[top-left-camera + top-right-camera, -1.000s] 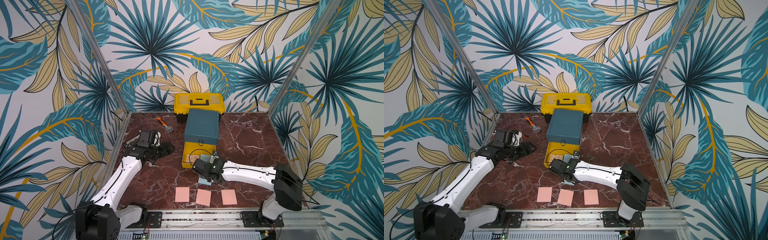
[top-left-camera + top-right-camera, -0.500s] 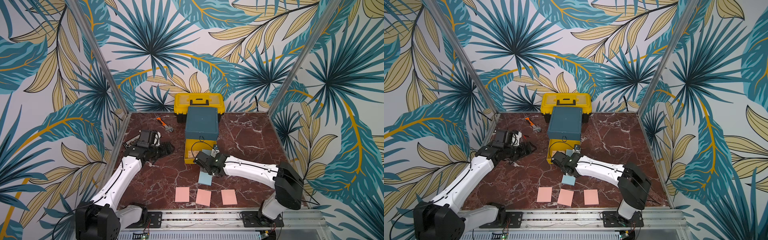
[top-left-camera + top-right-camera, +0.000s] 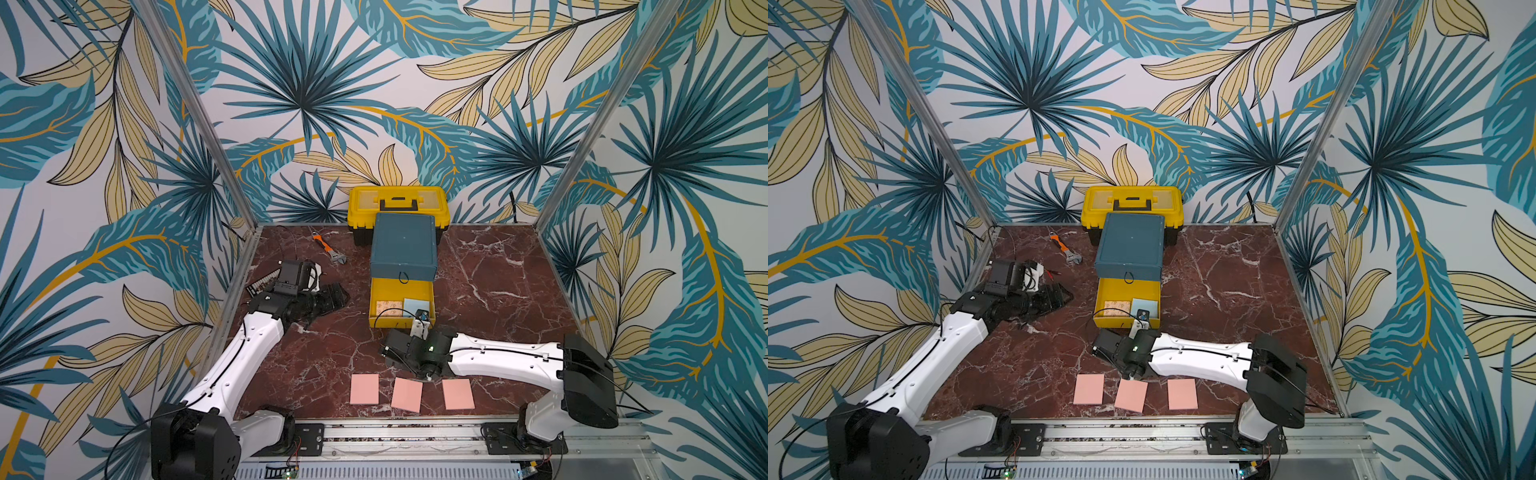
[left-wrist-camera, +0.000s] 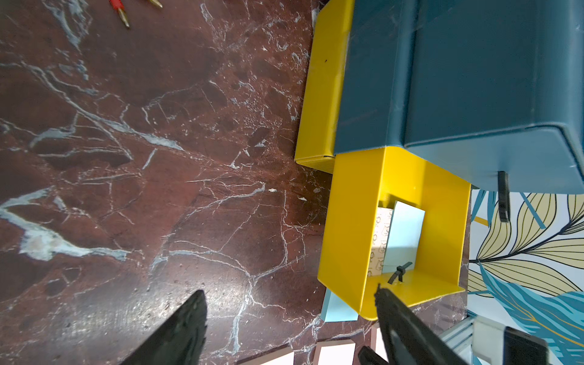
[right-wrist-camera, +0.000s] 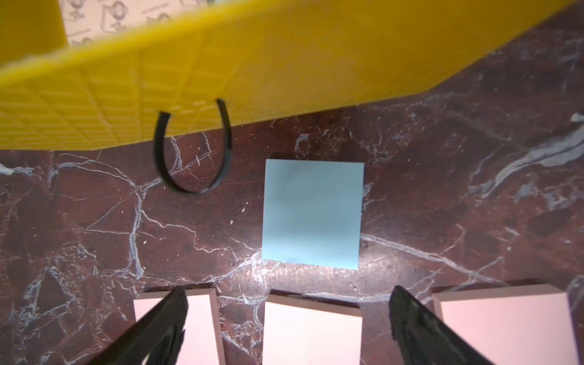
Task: Please put the sticky notes in the drawer by color
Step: Adjust the storage box at the center of the board, then pick up the sticky notes from the center of the board.
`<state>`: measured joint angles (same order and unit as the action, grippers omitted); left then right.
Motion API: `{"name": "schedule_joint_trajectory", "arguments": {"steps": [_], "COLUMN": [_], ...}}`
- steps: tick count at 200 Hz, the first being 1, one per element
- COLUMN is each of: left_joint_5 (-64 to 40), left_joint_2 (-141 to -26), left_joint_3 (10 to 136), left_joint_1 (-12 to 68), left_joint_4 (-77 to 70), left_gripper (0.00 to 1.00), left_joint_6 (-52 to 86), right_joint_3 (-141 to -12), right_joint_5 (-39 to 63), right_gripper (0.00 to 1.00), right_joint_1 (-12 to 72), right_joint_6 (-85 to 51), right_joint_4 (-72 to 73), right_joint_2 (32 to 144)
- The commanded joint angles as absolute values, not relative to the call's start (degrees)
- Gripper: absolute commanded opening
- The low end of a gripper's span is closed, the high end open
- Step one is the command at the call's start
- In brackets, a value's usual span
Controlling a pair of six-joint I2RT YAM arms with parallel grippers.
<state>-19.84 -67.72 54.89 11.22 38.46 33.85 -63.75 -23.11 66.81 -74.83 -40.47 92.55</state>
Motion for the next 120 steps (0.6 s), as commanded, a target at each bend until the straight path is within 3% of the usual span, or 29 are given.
{"name": "schedule_joint_trajectory", "arguments": {"steps": [1, 120], "left_joint_5": [-20.7, -20.8], "left_joint_2": [-67.1, -67.3], "left_joint_3": [54.3, 53.7], "left_joint_1": [11.4, 11.3], "left_joint_4": [38.7, 37.9], "left_gripper": [0.85, 0.85], "left_joint_6": [32.7, 32.7], "right_joint_3": [-60.3, -59.7], "right_joint_5": [-21.0, -21.3], "right_gripper": [0.99, 0.99], "right_joint_1": [67.1, 66.4], "right_joint_6": [-80.3, -81.5], "right_joint_4": [-37.1, -38.0], "right_joint_2": [95.7, 99.7]}}
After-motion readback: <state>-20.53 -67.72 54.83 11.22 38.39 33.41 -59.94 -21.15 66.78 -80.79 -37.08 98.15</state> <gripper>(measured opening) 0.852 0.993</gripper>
